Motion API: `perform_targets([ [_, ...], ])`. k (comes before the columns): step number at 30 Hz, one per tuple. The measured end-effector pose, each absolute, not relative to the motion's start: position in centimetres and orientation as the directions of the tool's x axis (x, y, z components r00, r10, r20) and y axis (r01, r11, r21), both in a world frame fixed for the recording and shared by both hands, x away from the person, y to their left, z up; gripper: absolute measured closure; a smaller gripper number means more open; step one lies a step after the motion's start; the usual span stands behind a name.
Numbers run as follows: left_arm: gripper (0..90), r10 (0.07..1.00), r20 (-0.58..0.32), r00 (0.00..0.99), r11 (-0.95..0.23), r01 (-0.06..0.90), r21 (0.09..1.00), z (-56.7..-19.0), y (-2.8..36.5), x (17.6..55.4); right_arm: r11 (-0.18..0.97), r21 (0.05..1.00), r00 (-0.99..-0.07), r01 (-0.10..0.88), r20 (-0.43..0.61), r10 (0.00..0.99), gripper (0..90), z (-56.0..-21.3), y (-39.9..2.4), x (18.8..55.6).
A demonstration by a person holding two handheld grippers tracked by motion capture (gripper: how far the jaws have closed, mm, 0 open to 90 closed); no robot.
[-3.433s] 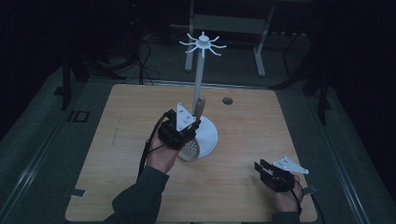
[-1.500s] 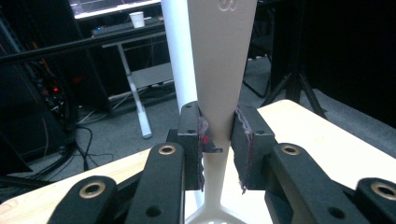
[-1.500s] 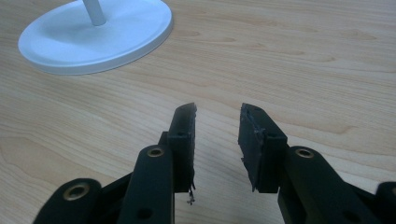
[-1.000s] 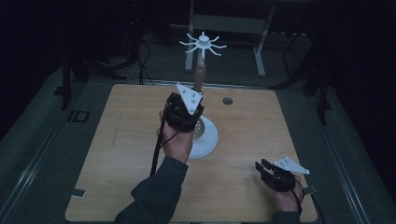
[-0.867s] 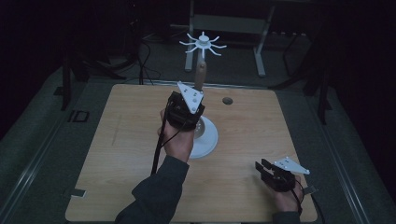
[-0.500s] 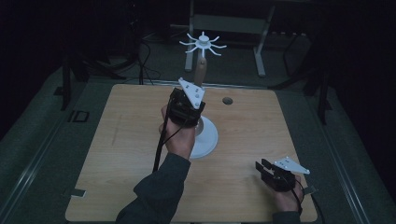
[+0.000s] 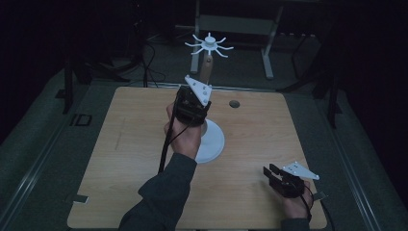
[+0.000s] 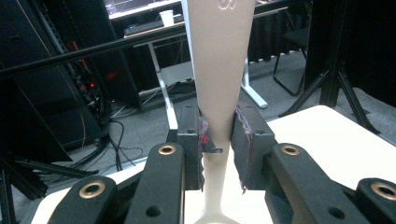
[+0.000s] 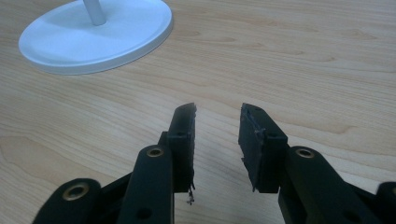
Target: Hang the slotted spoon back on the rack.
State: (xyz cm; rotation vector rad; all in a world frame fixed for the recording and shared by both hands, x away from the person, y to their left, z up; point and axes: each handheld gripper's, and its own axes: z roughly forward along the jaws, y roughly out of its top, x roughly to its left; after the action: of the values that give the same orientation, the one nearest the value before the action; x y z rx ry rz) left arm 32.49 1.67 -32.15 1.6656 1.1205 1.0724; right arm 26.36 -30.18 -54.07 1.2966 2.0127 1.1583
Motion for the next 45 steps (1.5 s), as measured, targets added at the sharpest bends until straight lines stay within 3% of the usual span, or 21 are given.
perform_targets([
  [30,73.8,0.955,0.206,0.214,-0.261,0.271,0.927,-32.4,1.5,34.1,0.193,0.847,-0.438,0.495,0.052,0.897,66.0,-54.1,-30.2,26.4],
  [45,67.1,0.945,0.200,0.259,-0.267,0.254,0.930,-32.4,1.4,33.4,0.195,0.846,-0.439,0.497,0.052,0.897,65.7,-54.2,-30.2,26.4],
])
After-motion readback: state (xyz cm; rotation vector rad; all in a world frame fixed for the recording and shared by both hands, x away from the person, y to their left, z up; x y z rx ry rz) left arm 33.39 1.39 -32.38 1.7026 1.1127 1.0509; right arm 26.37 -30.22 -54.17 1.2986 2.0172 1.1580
